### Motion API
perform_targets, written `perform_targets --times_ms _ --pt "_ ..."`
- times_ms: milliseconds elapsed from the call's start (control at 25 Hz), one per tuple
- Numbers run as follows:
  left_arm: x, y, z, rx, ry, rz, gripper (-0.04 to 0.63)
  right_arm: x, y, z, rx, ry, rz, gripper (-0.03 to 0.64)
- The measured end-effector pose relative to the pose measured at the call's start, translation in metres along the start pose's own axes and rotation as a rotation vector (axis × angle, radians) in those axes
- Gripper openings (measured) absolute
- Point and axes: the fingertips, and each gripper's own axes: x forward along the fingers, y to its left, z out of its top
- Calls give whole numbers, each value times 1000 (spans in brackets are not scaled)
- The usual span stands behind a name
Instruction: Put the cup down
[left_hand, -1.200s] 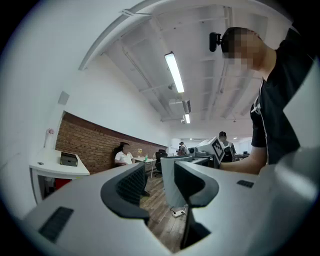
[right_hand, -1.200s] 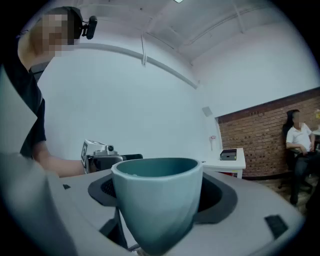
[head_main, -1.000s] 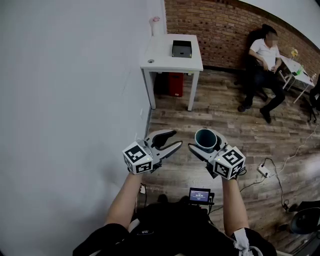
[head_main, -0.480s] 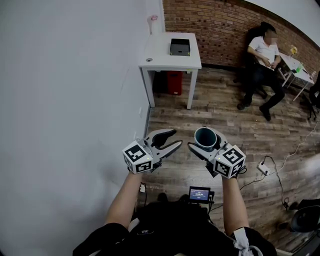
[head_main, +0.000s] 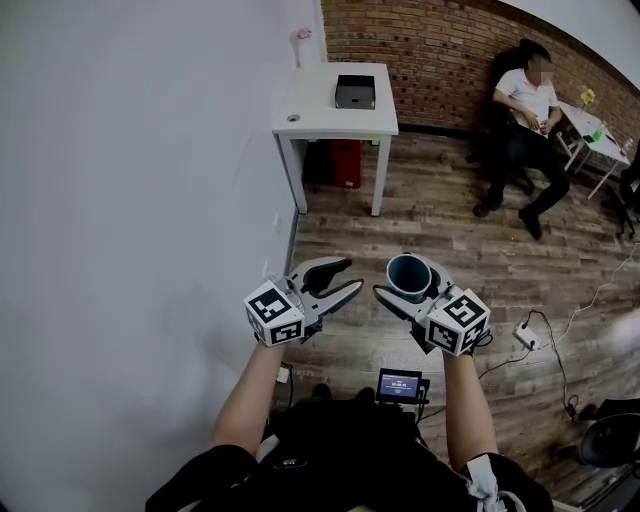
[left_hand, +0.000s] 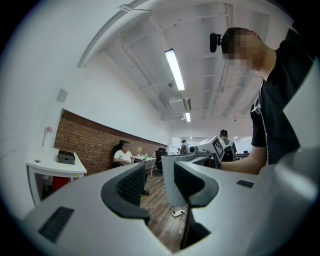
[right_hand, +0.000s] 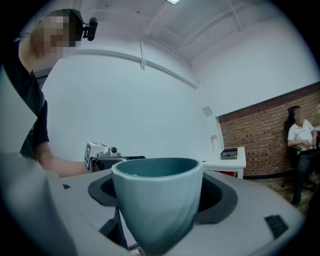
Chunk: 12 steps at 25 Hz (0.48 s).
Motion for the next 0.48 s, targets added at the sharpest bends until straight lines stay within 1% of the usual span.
perform_targets --times_ms 280,480 --pt "19 -4 -7 9 -4 22 184 -13 -16 -5 -7 -2 16 410" --pt "27 -2 -14 2 -2 38 184 -16 -25 -9 -2 6 35 410"
